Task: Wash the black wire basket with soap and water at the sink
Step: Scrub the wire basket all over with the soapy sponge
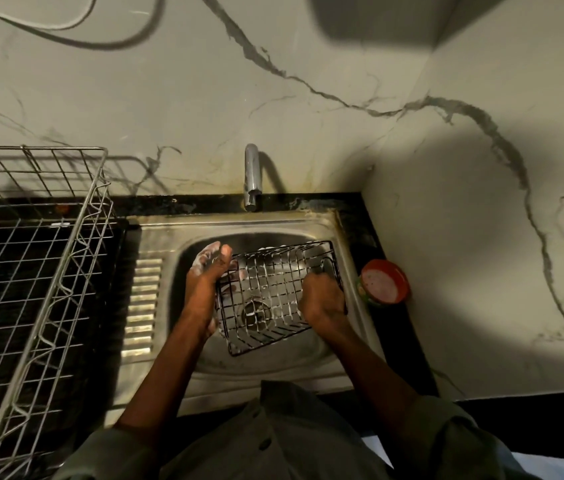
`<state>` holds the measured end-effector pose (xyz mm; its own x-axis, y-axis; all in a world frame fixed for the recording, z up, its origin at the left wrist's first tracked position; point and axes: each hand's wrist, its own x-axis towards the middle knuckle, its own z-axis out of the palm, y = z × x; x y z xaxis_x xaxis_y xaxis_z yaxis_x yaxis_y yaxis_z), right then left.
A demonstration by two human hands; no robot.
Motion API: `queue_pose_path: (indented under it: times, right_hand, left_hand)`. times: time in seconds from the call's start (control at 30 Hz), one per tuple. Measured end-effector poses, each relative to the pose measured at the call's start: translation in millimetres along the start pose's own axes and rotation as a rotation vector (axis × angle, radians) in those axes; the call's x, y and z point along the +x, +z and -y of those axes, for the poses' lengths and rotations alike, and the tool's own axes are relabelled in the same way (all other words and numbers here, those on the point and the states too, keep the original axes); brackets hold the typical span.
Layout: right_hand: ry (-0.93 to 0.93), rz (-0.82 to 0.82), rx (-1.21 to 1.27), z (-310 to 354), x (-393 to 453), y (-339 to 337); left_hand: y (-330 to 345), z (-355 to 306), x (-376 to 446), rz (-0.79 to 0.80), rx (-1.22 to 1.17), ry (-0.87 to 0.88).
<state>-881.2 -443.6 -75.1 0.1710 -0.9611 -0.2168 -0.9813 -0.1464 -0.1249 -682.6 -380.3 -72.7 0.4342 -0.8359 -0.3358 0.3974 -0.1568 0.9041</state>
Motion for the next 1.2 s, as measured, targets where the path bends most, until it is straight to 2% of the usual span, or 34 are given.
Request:
queue_pose_path:
  times: [0.1,0.17,0.3,0.43,0.5,0.6,0.67,0.77,0.9,0.97,1.07,1.2]
  right_hand:
    - [0.062,-0.188,0.095,2.9,8.6,-8.3]
    - [0.088,-0.241,0.13,2.5,14.1,-14.0]
    - [0.065,-0.174,0.013,1.6,7.7,-8.3]
    - [-0.063,0.025,-0.083,-3.3,-10.2,17.5]
    - [-0.064,0.009,-0.054,-8.6,-12.8,21.3]
    - [-0.06,-0.128,-0.016,-10.2,-7.7,10.2]
    - [-0.031,-0.143,-0.021,-9.7,-1.4,5.7]
    - [0.018,-0.071,-0.075,-11.3,-0.8,13.2]
    - [-0.069,0.116,-0.123,-10.4,-10.4,33.5]
    - [-0.057,0.141,0.032,-17.0,-3.8,37.2]
    - [0.068,0.102,0.476,-28.1,9.1,37.2]
    - [0.084,0.03,0.942,-36.0,11.6,16.8]
  left_hand:
    - [1.5,-0.2,-1.9,0.038,0.038,-0.001]
    - [3.2,-0.9,-4.2,0.058,0.036,-0.01]
    - [2.0,-3.1,-0.6,0.023,0.039,0.039]
    - [2.6,-0.6,0.5,0.052,0.064,0.03]
    - [4.7,-0.6,0.0,0.076,0.094,0.041]
    - [4.4,-0.9,-1.8,0.084,0.109,0.038]
    - [5.4,0.1,-4.7,0.11,0.121,0.033]
    - [10.8,2.3,-8.9,0.075,0.125,0.018]
    - [13.7,6.5,-9.4,-0.031,0.143,0.001]
    - [15.1,6.8,-9.1,-0.073,0.134,-0.005]
    - [20.7,8.2,-9.5,-0.126,0.147,-0.008]
    - [34.2,17.9,-10.0,-0.192,0.114,-0.024]
